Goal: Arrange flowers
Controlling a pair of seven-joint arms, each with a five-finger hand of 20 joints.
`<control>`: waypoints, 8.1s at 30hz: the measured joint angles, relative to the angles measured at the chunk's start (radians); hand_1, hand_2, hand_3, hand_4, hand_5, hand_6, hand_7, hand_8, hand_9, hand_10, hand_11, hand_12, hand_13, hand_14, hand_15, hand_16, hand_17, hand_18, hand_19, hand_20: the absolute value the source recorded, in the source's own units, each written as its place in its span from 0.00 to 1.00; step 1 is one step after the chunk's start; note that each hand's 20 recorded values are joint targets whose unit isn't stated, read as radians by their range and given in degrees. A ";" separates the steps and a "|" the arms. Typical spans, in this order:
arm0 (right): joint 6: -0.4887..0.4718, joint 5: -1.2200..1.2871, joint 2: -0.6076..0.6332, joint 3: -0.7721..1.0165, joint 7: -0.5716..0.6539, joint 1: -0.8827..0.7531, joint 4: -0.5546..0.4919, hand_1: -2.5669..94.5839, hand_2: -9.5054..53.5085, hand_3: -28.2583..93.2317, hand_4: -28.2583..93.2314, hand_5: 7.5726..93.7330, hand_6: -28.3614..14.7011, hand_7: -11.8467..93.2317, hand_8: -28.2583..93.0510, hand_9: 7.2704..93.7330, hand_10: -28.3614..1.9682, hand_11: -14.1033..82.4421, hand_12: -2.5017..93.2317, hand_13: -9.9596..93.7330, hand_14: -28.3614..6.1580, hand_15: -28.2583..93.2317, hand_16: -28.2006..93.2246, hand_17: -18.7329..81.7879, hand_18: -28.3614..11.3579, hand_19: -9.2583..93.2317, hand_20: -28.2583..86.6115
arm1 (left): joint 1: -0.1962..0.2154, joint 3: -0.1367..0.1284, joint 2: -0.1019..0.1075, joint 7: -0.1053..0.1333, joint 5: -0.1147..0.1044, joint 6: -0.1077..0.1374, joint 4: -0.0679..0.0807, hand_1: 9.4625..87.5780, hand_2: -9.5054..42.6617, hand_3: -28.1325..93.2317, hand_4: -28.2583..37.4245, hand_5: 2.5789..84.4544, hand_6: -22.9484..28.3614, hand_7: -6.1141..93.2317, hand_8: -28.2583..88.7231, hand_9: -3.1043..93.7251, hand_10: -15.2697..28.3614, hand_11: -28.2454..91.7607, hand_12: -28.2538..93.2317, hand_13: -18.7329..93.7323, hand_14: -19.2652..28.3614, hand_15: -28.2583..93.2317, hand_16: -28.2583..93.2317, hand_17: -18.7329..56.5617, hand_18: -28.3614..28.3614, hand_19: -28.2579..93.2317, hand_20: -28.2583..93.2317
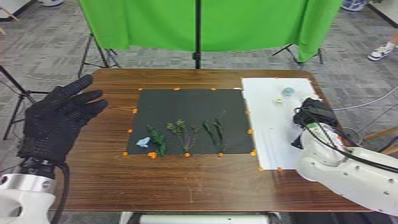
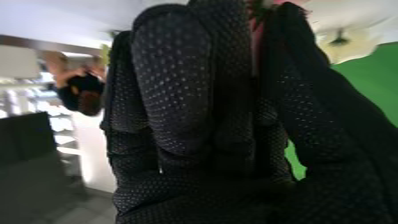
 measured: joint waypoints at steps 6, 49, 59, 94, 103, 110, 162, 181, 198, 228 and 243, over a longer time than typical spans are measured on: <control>0.035 -0.037 -0.011 -0.037 0.007 0.019 -0.007 0.60 0.00 0.78 0.00 0.92 0.72 0.32 0.27 1.00 0.75 0.42 0.27 0.96 0.74 0.69 0.41 0.62 0.28 0.98 0.21 | -0.006 0.003 0.000 -0.002 0.000 -0.001 0.001 0.15 0.36 0.86 0.03 0.44 0.66 0.22 0.16 0.40 0.87 0.49 0.33 0.40 1.00 0.73 0.13 0.13 0.95 0.71 0.38; 0.165 0.209 -0.744 -0.502 -0.198 0.527 0.035 0.58 0.00 0.75 0.00 0.92 0.79 0.36 0.25 1.00 0.81 0.53 0.19 0.96 0.80 0.71 0.41 0.58 0.31 1.00 0.23 | -0.191 0.036 0.125 0.060 0.000 -0.029 0.021 0.16 0.36 0.86 0.01 0.46 0.66 0.30 0.12 0.47 0.95 0.66 0.31 0.53 1.00 0.84 0.13 0.19 0.99 0.78 0.46; 0.095 0.320 -0.810 -0.504 -0.198 0.574 0.043 0.58 0.00 0.73 0.00 0.93 0.80 0.33 0.24 1.00 0.80 0.54 0.18 0.95 0.78 0.72 0.42 0.55 0.31 0.99 0.25 | -0.278 0.087 0.150 0.070 -0.071 -0.082 0.058 0.15 0.36 0.87 0.02 0.45 0.66 0.29 0.12 0.45 0.93 0.61 0.30 0.50 1.00 0.78 0.12 0.18 1.00 0.75 0.47; -0.066 0.331 -0.797 -0.559 -0.208 0.589 0.098 0.56 0.00 0.61 0.00 0.79 0.74 0.26 0.19 1.00 0.73 0.49 0.20 0.91 0.71 0.74 0.40 0.51 0.28 0.94 0.35 | -0.388 0.143 0.180 0.092 -0.058 -0.047 0.065 0.15 0.36 0.86 0.03 0.44 0.66 0.25 0.15 0.41 0.88 0.51 0.32 0.41 1.00 0.72 0.14 0.18 0.98 0.72 0.51; -0.008 0.357 -0.831 -0.595 -0.136 0.591 0.097 0.55 0.00 0.55 0.00 0.75 0.73 0.25 0.13 1.00 0.72 0.47 0.20 0.90 0.69 0.75 0.40 0.51 0.27 0.94 0.37 | -0.207 0.093 0.201 0.181 -0.068 -0.080 0.057 0.15 0.36 0.86 0.03 0.44 0.65 0.23 0.15 0.40 0.86 0.50 0.33 0.41 1.00 0.72 0.14 0.19 0.98 0.73 0.51; -0.006 0.362 -0.831 -0.575 -0.137 0.584 0.097 0.54 0.00 0.55 0.00 0.72 0.72 0.25 0.13 1.00 0.71 0.46 0.21 0.90 0.68 0.75 0.40 0.50 0.27 0.93 0.38 | -0.236 0.102 0.198 0.152 -0.069 -0.080 0.058 0.15 0.36 0.86 0.04 0.43 0.65 0.22 0.16 0.40 0.86 0.49 0.33 0.41 1.00 0.73 0.13 0.19 0.97 0.74 0.50; -0.113 0.110 -0.077 0.540 0.057 -0.211 -0.226 0.34 0.07 0.81 0.01 0.42 0.45 0.18 0.16 0.80 0.32 0.36 0.17 0.87 0.51 0.72 0.35 0.52 0.08 0.99 0.24 | 0.160 -0.087 0.014 0.197 -0.092 0.075 -0.022 0.14 0.35 0.86 0.01 0.37 0.57 0.22 0.15 0.36 0.83 0.48 0.33 0.39 1.00 0.73 0.13 0.16 0.96 0.71 0.48; -0.327 0.034 -0.015 0.480 0.190 -0.222 -0.088 0.35 0.05 0.78 0.02 0.39 0.49 0.18 0.16 0.85 0.35 0.38 0.18 0.91 0.54 0.73 0.36 0.57 0.08 1.00 0.23 | 0.112 -0.033 0.034 0.186 -0.092 0.075 -0.011 0.15 0.35 0.87 0.01 0.35 0.58 0.24 0.15 0.37 0.84 0.49 0.33 0.40 1.00 0.73 0.13 0.17 0.96 0.71 0.49; -0.363 0.100 0.023 0.432 0.155 -0.212 -0.043 0.39 0.00 0.79 0.01 0.45 0.63 0.22 0.14 0.80 0.36 0.36 0.17 0.87 0.52 0.70 0.36 0.54 0.10 0.97 0.15 | 0.070 -0.016 0.033 0.146 -0.090 0.071 -0.004 0.15 0.35 0.87 0.01 0.36 0.58 0.24 0.15 0.37 0.84 0.49 0.33 0.40 1.00 0.73 0.13 0.17 0.96 0.71 0.50; -0.051 -0.138 0.023 0.222 0.098 -0.136 -0.109 0.62 0.00 0.80 0.00 0.90 0.67 0.31 0.27 1.00 0.71 0.40 0.30 0.94 0.72 0.71 0.40 0.57 0.24 1.00 0.23 | 0.048 -0.015 0.033 0.119 -0.075 0.045 0.001 0.15 0.36 0.87 0.01 0.37 0.59 0.23 0.15 0.37 0.85 0.49 0.33 0.40 1.00 0.73 0.13 0.17 0.96 0.71 0.50; -0.026 -0.126 -0.230 -0.060 -0.024 0.158 -0.073 0.62 0.00 0.80 0.00 0.90 0.67 0.32 0.27 1.00 0.73 0.40 0.29 0.94 0.73 0.71 0.40 0.56 0.25 1.00 0.23 | 0.020 -0.018 0.046 0.092 -0.058 0.023 -0.001 0.15 0.36 0.86 0.02 0.37 0.60 0.23 0.15 0.37 0.86 0.48 0.33 0.40 1.00 0.72 0.13 0.17 0.96 0.71 0.50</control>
